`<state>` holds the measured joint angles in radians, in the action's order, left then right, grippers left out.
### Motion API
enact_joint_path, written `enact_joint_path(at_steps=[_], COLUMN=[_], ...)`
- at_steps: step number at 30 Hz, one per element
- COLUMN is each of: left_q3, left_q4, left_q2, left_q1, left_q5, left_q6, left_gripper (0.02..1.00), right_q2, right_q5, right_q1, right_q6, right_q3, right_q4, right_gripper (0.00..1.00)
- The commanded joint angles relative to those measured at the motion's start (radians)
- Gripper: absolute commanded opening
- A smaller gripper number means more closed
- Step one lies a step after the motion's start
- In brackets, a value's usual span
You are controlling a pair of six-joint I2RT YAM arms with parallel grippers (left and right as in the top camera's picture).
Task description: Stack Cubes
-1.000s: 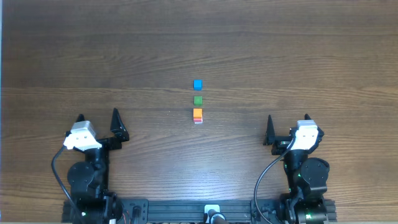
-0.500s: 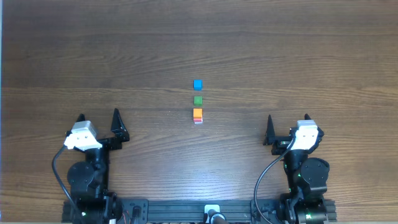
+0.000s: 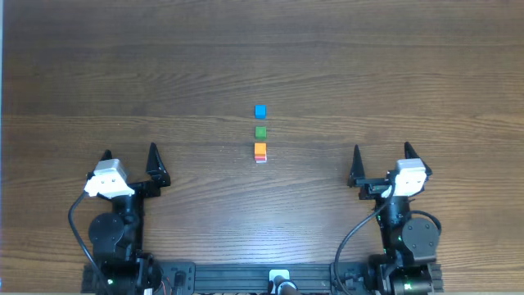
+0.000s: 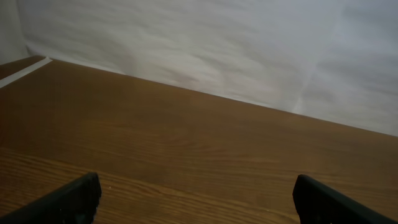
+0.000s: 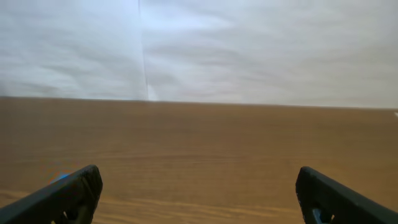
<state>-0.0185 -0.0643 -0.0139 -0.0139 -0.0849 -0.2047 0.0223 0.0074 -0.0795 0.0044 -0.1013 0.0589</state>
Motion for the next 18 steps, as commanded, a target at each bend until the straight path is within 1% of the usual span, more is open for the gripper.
enact_joint_path(at_steps=[1,4,9,13,18], left_q3=[0.012,0.012,0.012,0.012,0.012], left_q4=[-0.001,-0.001,-0.001,-0.002,-0.002], left_q2=[0.006,0.006,0.006,0.006,0.003], left_q1=[-0.005,-0.005,-0.005,-0.005,-0.005], left_q5=[0.010,0.010,0.010,0.010,0.010], left_q6=[0.014,0.014,0.014,0.014,0.014], left_gripper=[1.000,1.000,1.000,1.000,1.000], right_q2=[0.069,0.184,0.433,0.636,0.849], right_q5=[-0.030,-0.029,-0.030,-0.029,-0.029], right_q1=[-0.009,-0.010,-0.029,-0.066,-0.139], right_q6=[-0.004,-0.014,-0.013,0.019,0.036], right_q3=[-0.174,-0.323,-0.615,-0.835,-1.023], right_q4=[0.038,0.126,0.342,0.504,0.619], right_gripper=[0.993,0.993,0.991,0.993,0.991])
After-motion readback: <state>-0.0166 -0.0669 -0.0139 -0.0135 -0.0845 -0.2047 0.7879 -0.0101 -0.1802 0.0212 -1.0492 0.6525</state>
